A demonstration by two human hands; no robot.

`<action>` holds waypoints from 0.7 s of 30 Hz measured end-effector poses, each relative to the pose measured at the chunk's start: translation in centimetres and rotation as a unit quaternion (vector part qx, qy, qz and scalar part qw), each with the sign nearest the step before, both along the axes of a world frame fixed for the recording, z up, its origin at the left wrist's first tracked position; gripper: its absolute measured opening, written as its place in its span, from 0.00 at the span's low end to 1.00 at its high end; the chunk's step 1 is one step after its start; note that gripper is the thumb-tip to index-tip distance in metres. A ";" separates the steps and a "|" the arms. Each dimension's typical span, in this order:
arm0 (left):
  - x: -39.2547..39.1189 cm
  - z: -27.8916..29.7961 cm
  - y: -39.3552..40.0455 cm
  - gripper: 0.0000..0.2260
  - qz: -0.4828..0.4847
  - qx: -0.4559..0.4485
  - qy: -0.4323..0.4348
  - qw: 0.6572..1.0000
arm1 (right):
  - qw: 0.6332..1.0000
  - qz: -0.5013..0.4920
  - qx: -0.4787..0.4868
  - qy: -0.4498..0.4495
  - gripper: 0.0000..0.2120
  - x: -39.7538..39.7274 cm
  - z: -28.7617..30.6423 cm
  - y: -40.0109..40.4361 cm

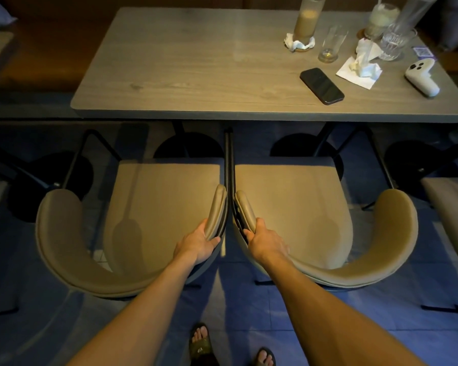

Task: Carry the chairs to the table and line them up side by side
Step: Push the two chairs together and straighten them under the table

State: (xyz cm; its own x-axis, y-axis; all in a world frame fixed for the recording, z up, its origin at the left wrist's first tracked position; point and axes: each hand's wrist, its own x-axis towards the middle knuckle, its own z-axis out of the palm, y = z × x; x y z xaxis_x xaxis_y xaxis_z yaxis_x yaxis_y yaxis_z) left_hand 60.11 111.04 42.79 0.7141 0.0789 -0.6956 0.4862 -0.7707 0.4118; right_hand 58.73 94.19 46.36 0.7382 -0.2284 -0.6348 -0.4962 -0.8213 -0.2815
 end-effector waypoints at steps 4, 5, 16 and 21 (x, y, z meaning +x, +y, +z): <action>0.1 -0.2 -0.1 0.33 0.010 0.003 0.006 1.000 | 1.000 -0.003 -0.005 0.023 0.15 -0.2 0.1 0.3; 0.0 -0.2 -0.1 0.33 0.010 0.007 0.004 1.000 | 1.000 -0.003 -0.005 0.025 0.15 -0.2 0.1 0.4; 0.1 -0.6 -0.2 0.31 0.023 0.001 0.002 1.000 | 1.000 0.023 -0.011 0.016 0.16 -0.5 0.1 0.1; -0.1 -1.1 -0.1 0.31 0.031 -0.011 -0.001 0.999 | 0.999 0.038 0.007 -0.002 0.15 -0.6 0.1 -0.3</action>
State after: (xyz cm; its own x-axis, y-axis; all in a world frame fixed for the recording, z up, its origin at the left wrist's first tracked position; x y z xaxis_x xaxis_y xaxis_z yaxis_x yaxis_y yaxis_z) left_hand 60.05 110.94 41.64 0.7096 0.1087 -0.6961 0.5326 -0.7296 0.4290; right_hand 58.10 93.84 46.50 0.7556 -0.1621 -0.6346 -0.4313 -0.8524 -0.2957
